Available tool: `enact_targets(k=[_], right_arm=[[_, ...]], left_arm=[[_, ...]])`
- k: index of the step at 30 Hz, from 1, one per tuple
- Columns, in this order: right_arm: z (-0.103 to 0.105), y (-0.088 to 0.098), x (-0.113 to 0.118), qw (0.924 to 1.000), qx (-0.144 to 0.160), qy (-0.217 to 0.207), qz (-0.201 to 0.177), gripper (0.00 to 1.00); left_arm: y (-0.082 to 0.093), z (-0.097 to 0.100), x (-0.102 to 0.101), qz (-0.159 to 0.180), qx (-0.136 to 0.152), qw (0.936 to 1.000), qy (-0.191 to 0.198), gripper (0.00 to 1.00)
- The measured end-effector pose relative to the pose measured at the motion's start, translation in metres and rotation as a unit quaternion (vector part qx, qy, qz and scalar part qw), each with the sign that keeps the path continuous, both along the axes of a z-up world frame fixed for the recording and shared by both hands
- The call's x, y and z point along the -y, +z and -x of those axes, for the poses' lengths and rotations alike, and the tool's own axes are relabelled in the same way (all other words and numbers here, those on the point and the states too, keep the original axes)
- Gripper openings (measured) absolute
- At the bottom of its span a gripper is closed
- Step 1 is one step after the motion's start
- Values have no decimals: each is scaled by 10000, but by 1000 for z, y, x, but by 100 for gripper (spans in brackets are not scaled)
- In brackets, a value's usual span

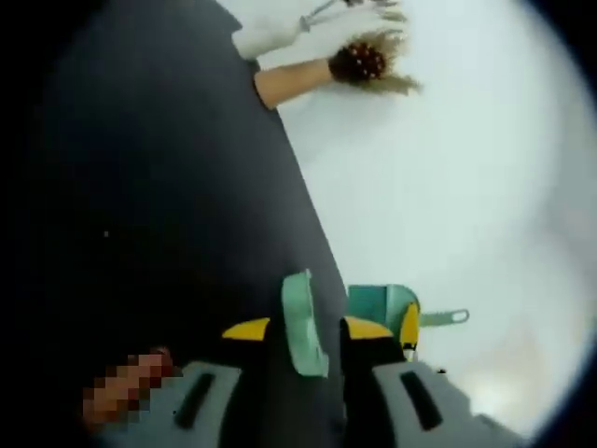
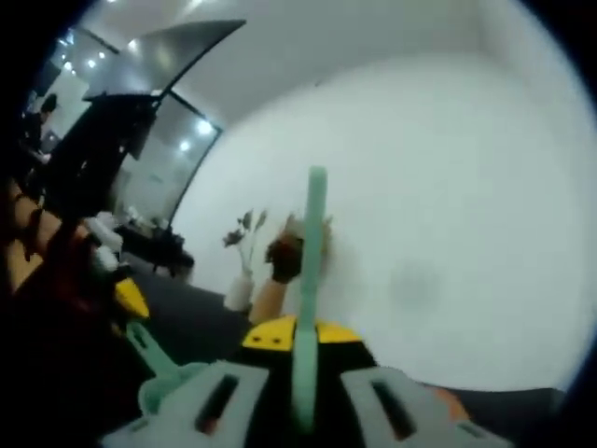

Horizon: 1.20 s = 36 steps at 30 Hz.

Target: Pick up the broom and sweep the trash on the tabletop into the dustpan.

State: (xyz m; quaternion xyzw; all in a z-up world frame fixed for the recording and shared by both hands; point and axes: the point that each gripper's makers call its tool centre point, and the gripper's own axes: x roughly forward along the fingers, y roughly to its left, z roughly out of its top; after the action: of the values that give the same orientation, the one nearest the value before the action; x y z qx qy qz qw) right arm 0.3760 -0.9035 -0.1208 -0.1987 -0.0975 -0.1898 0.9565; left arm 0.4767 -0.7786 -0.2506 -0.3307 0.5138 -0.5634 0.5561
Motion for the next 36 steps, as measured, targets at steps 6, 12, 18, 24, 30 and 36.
enact_targets(k=[6, 12, 18, 24, 30, 36], right_arm=[[1, 0, 3, 10000, -7, -10, -25, 5], [-1, -2, 6, 10000, -53, -29, -25, 5], [1, -2, 5, 10000, -67, -30, -35, 5], [-2, -4, 4, 10000, -89, -30, -23, 5], [-4, -7, 0, 9999, -154, -17, 57, 5], [-5, -5, 3, 9999, -120, -22, 48, 5]], left_arm=[[3, -23, 16, 147, -107, 9991, -382, 29], [2, -21, 26, -64, 204, 9891, -1458, 29], [-5, -14, 36, -153, 227, 9807, -1937, 23], [-9, 7, 31, -269, 319, 9762, -2127, 16], [-12, 27, 20, -281, 374, 9828, -1788, 11], [-3, 31, 17, -167, 105, 9939, -1088, 10]])
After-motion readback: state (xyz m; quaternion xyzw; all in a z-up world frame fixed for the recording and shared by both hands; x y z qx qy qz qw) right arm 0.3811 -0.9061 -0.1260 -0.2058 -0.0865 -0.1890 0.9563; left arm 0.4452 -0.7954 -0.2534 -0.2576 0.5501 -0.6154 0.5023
